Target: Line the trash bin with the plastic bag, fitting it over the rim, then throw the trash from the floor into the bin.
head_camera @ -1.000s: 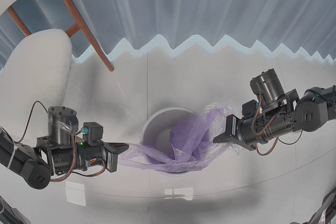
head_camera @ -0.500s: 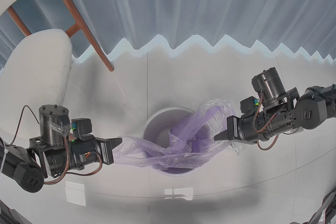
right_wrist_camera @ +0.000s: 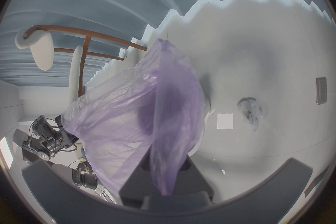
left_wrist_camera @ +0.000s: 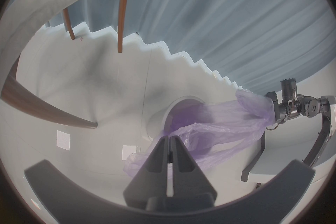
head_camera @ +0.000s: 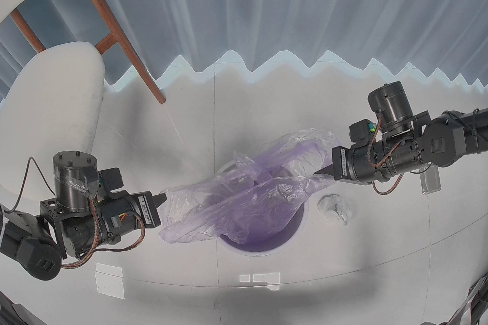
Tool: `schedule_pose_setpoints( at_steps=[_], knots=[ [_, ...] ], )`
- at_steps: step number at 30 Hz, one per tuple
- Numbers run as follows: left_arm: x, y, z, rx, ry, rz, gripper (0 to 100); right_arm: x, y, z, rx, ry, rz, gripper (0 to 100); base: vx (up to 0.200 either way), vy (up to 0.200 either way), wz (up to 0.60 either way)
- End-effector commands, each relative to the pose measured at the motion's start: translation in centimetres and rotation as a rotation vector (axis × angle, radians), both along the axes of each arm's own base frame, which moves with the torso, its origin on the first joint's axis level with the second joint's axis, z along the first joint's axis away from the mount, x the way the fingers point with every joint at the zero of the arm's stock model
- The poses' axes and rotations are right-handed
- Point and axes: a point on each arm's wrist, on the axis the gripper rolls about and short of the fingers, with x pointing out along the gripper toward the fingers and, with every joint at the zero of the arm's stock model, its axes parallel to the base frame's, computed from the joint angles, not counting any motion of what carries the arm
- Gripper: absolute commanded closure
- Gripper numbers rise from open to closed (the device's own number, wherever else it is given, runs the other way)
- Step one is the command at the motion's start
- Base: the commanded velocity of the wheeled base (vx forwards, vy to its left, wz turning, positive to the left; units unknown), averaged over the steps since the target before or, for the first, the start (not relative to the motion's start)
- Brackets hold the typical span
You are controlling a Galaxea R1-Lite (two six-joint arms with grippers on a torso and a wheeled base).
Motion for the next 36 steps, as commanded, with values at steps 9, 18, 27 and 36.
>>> schedule_pose_setpoints(
  at_steps=[9, 18, 27, 36],
  knots=[
    [-0.1, 0.1, -0.5, 0.016, 0.01, 0.093, 100, 0.0, -0.3, -0.3, -0.012, 0.002, 0.003, 100, 0.0, 0.0, 0.0],
    [0.5, -0.2, 0.2, -0.023, -0.077, 0.025, 0, -2.1, -0.4, -0.7, -0.025, 0.028, 0.03, 100, 0.0, 0.0, 0.0],
    [3.2, 2.0, -1.0, 0.168, -0.277, -0.313, 0, -3.7, -0.1, -1.3, -0.021, 0.011, 0.059, 100, 0.0, 0.0, 0.0],
    [4.9, 2.6, -0.3, 0.171, -0.37, -0.376, 0, -3.9, 0.0, -1.2, -0.018, 0.005, 0.063, 100, 0.0, 0.0, 0.0]
  ],
)
